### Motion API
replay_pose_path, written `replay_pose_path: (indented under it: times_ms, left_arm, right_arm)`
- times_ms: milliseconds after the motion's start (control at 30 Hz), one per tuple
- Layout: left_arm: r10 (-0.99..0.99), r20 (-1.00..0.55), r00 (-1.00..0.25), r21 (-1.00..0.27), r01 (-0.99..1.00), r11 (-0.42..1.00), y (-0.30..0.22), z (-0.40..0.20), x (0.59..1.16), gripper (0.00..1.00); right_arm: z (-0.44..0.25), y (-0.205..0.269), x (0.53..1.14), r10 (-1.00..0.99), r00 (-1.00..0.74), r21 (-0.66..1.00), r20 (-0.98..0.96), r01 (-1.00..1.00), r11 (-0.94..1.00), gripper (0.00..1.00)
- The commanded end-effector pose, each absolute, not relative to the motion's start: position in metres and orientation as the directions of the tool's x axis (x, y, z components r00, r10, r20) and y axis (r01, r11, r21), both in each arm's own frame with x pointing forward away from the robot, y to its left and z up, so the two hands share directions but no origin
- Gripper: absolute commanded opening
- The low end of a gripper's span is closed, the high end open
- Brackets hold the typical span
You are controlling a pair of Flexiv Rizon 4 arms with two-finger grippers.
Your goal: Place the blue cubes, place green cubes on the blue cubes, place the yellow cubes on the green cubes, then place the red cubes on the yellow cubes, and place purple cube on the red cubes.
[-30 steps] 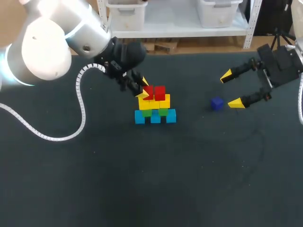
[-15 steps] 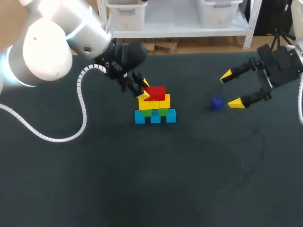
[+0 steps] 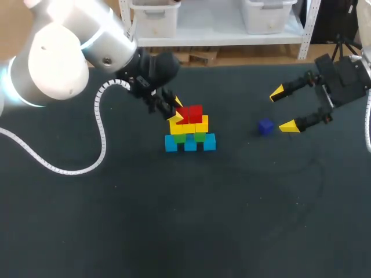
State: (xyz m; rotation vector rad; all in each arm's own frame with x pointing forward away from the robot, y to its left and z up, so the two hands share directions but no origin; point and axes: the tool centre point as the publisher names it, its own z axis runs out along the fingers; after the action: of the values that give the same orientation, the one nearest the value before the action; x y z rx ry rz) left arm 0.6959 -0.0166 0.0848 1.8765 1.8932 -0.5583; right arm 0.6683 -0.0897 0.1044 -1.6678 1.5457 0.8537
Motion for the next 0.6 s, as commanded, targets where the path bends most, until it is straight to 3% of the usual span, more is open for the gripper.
replay_pose_path:
  times_ms: [33, 333, 367, 400, 433, 467, 500, 533, 600]
  left_arm:
    - [0.833, -0.553, -0.007, 0.006, 1.000, 0.012, -0.0170, 0.0839, 0.6964, 0.00]
    - [0.835, -0.551, -0.008, 0.006, 1.000, 0.013, -0.0187, 0.0848, 0.6969, 0.00]
    - [0.835, -0.551, -0.008, 0.006, 1.000, 0.013, -0.0190, 0.0850, 0.6970, 0.05]
    - [0.835, -0.550, -0.006, 0.007, 1.000, 0.012, -0.0191, 0.0850, 0.6971, 0.31]
    - [0.835, -0.550, -0.006, 0.008, 1.000, 0.013, -0.0192, 0.0851, 0.6971, 0.42]
    - [0.838, -0.546, -0.011, 0.005, 1.000, 0.016, -0.0192, 0.0852, 0.6971, 0.47]
    - [0.838, -0.545, -0.011, 0.005, 1.000, 0.016, -0.0192, 0.0852, 0.6972, 0.86]
    - [0.840, -0.543, -0.009, 0.006, 1.000, 0.015, -0.0193, 0.0854, 0.6972, 1.00]
    - [0.840, -0.543, -0.010, 0.005, 1.000, 0.015, -0.0193, 0.0858, 0.6972, 1.00]
  right_arm:
    - [0.1041, -0.0894, 0.6687, -0.537, 0.072, -0.056, -0.840, -0.997, -0.046, 1.00]
    - [0.1041, -0.0894, 0.6687, -0.537, 0.072, -0.056, -0.840, -0.997, -0.046, 1.00]
    - [0.1041, -0.0894, 0.6687, -0.537, 0.072, -0.056, -0.840, -0.997, -0.046, 1.00]
    - [0.1041, -0.0894, 0.6687, -0.537, 0.072, -0.056, -0.840, -0.997, -0.046, 1.00]
    - [0.1041, -0.0894, 0.6687, -0.537, 0.072, -0.056, -0.840, -0.997, -0.046, 1.00]
    - [0.1041, -0.0894, 0.6687, -0.537, 0.072, -0.056, -0.840, -0.997, -0.046, 1.00]
    - [0.1041, -0.0894, 0.6687, -0.537, 0.072, -0.056, -0.840, -0.997, -0.046, 1.00]
    - [0.1041, -0.0894, 0.6687, -0.537, 0.072, -0.056, -0.840, -0.997, -0.046, 1.00]
    - [0.1041, -0.0894, 0.6687, -0.537, 0.072, -0.056, -0.840, -0.997, -0.046, 1.00]
